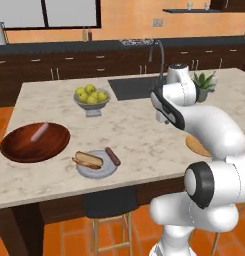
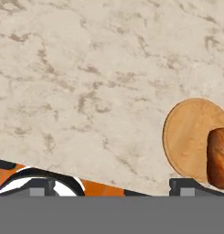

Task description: Place one bun and one sausage from the bowl on each plate.

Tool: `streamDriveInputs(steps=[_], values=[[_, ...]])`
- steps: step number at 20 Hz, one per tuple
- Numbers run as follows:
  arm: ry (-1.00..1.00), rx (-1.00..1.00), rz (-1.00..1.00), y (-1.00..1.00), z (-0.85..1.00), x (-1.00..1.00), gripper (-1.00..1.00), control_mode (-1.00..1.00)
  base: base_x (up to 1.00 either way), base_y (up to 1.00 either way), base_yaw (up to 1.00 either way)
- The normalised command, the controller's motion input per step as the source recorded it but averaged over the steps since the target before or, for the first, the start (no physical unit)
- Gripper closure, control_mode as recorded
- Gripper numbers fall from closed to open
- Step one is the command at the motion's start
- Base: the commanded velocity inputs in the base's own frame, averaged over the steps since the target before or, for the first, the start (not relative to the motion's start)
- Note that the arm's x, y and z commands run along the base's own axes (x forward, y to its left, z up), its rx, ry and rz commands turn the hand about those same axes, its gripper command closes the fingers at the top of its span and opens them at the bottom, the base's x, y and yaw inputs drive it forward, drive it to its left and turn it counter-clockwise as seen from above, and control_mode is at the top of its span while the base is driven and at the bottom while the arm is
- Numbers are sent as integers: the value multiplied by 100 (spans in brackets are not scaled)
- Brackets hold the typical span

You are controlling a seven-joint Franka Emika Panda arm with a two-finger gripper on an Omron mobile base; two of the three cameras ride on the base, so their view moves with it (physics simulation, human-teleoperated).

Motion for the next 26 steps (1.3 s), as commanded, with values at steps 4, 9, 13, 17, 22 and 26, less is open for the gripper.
streamDriveInputs(steps=[4, 9, 13, 17, 22, 26], values=[[0, 0, 0, 0, 0, 0, -100, 100, -24, 100, -2], [0, 0, 0, 0, 0, 0, -100, 100, -11, 100, -2], [0, 0, 0, 0, 0, 0, -100, 100, -1, 97, -2], [0, 0, 0, 0, 0, 0, -100, 100, 0, 66, -2], [3, 0, -2, 21, 11, 10, -100, -100, 0, 10, -1], [-2, 8, 0, 64, -5, 71, -100, -100, 0, 0, 0]])
